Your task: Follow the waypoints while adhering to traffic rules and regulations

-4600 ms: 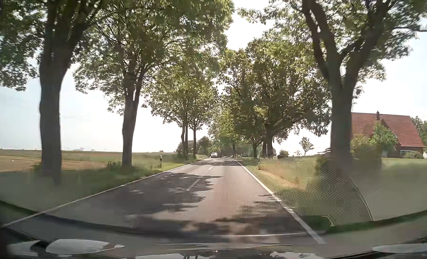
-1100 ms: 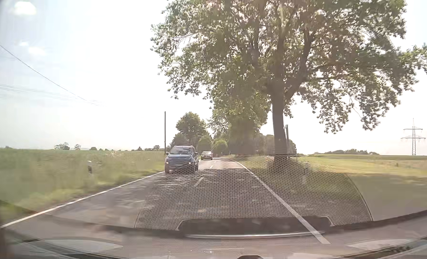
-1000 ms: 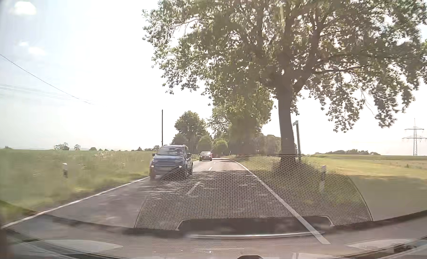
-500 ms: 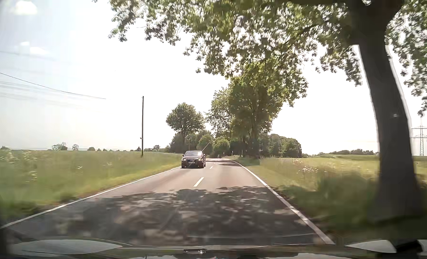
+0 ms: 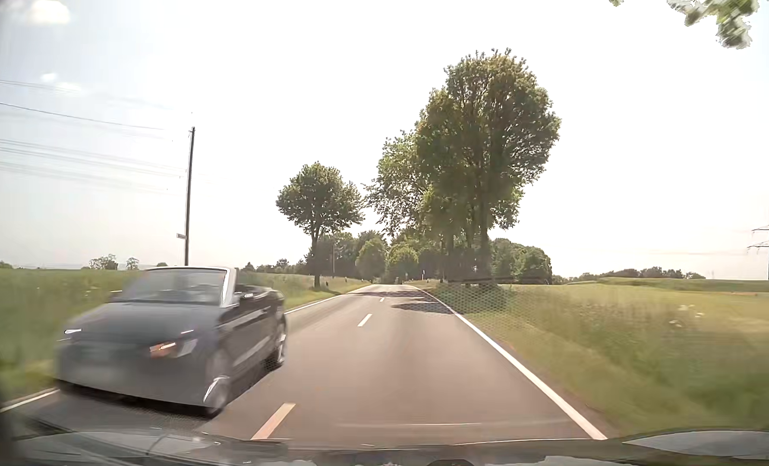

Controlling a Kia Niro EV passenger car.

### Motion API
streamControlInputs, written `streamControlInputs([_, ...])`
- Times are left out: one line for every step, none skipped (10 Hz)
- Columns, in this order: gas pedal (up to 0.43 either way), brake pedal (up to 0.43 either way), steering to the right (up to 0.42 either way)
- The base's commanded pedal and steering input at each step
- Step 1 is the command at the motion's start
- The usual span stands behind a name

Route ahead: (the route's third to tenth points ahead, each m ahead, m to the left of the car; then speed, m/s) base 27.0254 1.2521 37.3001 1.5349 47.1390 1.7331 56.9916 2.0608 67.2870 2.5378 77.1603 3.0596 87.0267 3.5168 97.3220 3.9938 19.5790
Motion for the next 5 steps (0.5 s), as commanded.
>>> streamControlInputs([0.150, 0.000, -0.002])
streamControlInputs([0.157, 0.000, -0.003])
streamControlInputs([0.157, 0.000, -0.002])
streamControlInputs([0.169, 0.000, -0.002])
streamControlInputs([0.177, 0.000, -0.002])
